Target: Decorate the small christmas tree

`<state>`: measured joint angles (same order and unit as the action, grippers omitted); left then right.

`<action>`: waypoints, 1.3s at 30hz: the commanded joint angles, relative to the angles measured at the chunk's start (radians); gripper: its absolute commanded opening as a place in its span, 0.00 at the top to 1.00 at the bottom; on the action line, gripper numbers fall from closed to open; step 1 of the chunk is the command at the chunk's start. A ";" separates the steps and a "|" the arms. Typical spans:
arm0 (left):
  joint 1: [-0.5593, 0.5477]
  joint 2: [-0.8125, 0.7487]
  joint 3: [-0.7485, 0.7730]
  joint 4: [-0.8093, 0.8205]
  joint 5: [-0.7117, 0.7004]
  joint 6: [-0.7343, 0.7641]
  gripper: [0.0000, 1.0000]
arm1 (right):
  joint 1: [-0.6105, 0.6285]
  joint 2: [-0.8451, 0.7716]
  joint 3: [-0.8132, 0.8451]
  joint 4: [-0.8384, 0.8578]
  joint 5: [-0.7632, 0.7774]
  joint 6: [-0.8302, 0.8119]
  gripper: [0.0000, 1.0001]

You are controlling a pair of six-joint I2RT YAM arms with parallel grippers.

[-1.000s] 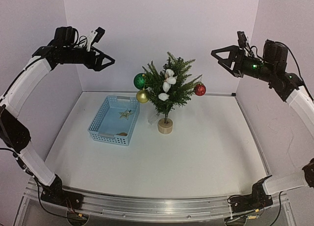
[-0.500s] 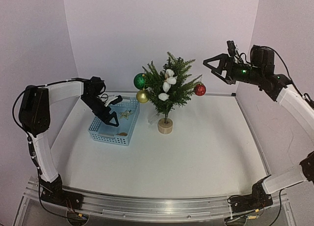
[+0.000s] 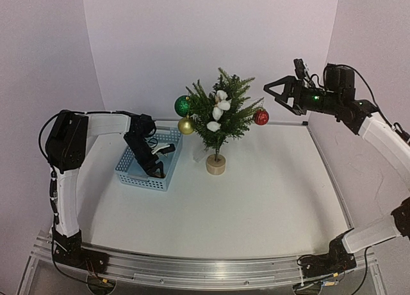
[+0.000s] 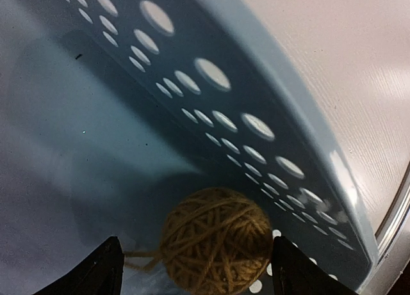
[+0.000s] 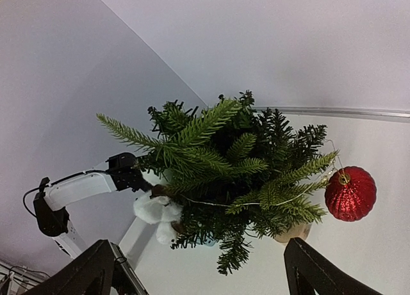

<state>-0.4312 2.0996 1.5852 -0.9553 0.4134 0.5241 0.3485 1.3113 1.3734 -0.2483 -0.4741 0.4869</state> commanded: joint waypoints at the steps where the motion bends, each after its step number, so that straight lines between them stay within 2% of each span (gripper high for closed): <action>1: -0.019 0.023 0.070 -0.031 -0.043 0.004 0.23 | 0.005 -0.027 -0.007 0.022 0.002 -0.015 0.08; 6: -0.020 0.052 0.099 -0.074 -0.106 0.006 0.33 | 0.005 -0.037 -0.013 0.022 0.009 -0.020 0.08; 12: -0.006 0.041 0.137 -0.045 -0.171 0.025 0.45 | 0.005 -0.030 -0.008 0.023 0.006 -0.021 0.08; 20: 0.011 0.024 0.192 -0.027 -0.088 0.016 0.50 | 0.005 -0.033 -0.004 0.023 0.003 -0.024 0.08; 27: 0.095 0.019 0.440 -0.105 0.020 -0.125 0.53 | 0.011 -0.040 0.027 0.019 0.013 -0.005 0.09; 29: 0.115 -0.019 0.485 -0.099 0.066 -0.175 0.53 | 0.031 -0.039 0.058 0.013 0.037 -0.025 0.09; 34: 0.120 -0.166 0.466 -0.040 0.179 -0.254 0.53 | 0.092 -0.008 0.163 -0.019 0.072 -0.108 0.09; 39: 0.120 -0.300 0.456 -0.028 0.313 -0.294 0.53 | 0.227 0.087 0.299 -0.032 0.090 -0.212 0.09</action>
<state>-0.2983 1.9572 2.0270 -1.0126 0.5557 0.2908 0.4774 1.3270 1.5616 -0.2829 -0.4098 0.3843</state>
